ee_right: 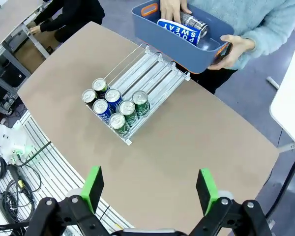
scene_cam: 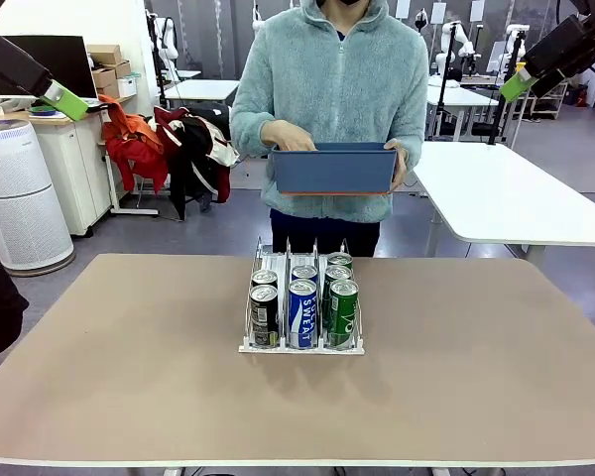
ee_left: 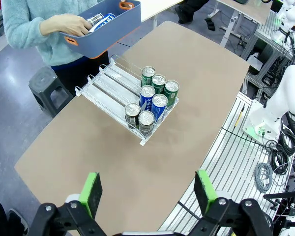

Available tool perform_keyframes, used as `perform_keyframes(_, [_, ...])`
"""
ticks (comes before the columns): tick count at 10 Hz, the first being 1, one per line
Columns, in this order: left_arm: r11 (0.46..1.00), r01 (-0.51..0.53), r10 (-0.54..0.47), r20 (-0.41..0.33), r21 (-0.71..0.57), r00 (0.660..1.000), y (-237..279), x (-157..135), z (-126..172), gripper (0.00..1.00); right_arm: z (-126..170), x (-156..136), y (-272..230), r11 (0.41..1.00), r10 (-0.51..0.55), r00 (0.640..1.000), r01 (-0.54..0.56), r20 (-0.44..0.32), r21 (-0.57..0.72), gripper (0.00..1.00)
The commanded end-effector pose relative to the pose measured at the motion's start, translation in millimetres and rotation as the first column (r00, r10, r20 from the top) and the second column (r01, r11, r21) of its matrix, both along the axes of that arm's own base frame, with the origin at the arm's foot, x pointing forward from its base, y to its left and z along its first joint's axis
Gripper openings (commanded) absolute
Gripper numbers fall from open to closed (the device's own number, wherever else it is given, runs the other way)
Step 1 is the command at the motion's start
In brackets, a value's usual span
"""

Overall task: Fill the beverage cans into the dispenser.
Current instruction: Pick up the Pepsi coke handed by the human.

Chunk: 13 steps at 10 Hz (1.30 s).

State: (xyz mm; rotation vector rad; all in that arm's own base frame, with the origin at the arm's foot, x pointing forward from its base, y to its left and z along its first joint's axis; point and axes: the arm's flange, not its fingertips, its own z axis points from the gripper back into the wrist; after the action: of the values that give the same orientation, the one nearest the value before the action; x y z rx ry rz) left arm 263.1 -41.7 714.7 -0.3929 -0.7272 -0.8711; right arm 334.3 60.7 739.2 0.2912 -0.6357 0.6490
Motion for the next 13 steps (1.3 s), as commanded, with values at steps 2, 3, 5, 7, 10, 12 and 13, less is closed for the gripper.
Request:
perform_keyframes(2, [1.0, -0.003, 0.003, -0.006, -0.003, 1.0, 0.2, 0.8, -0.7, 1.0, 0.5, -0.1, 0.9, 1.0, -0.001, 1.0, 0.001, 0.0, 0.0, 1.0])
perform_keyframes(3, [1.0, -0.003, 0.003, -0.006, -0.003, 1.0, 0.2, 0.8, -0.7, 1.0, 0.5, -0.1, 0.9, 1.0, -0.001, 1.0, 0.001, 0.0, 0.0, 1.0])
perform_keyframes(5, [1.0, -0.003, 0.003, -0.006, -0.003, 1.0, 0.2, 0.8, -0.7, 1.0, 0.5, -0.1, 0.9, 1.0, -0.001, 1.0, 0.001, 0.0, 0.0, 1.0])
perform_keyframes(7, [1.0, -0.003, 0.003, -0.006, -0.003, 1.0, 0.2, 0.8, -0.7, 1.0, 0.5, -0.1, 0.9, 1.0, -0.001, 1.0, 0.001, 0.0, 0.0, 1.0])
perform_keyframes(10, [1.0, -0.003, 0.003, -0.006, -0.003, 1.0, 0.2, 0.8, -0.7, 1.0, 0.5, -0.1, 0.9, 1.0, -0.001, 1.0, 0.001, 0.0, 0.0, 1.0])
perform_keyframes(12, [1.0, -0.003, 0.003, -0.006, -0.003, 1.0, 0.2, 0.8, -0.7, 1.0, 0.5, -0.1, 0.9, 1.0, -0.001, 1.0, 0.001, 0.0, 0.0, 1.0])
perform_keyframes(13, [1.0, -0.003, 0.003, -0.006, -0.003, 1.0, 0.2, 0.8, -0.7, 1.0, 0.5, -0.1, 0.9, 1.0, -0.001, 1.0, 0.001, 0.0, 0.0, 1.0])
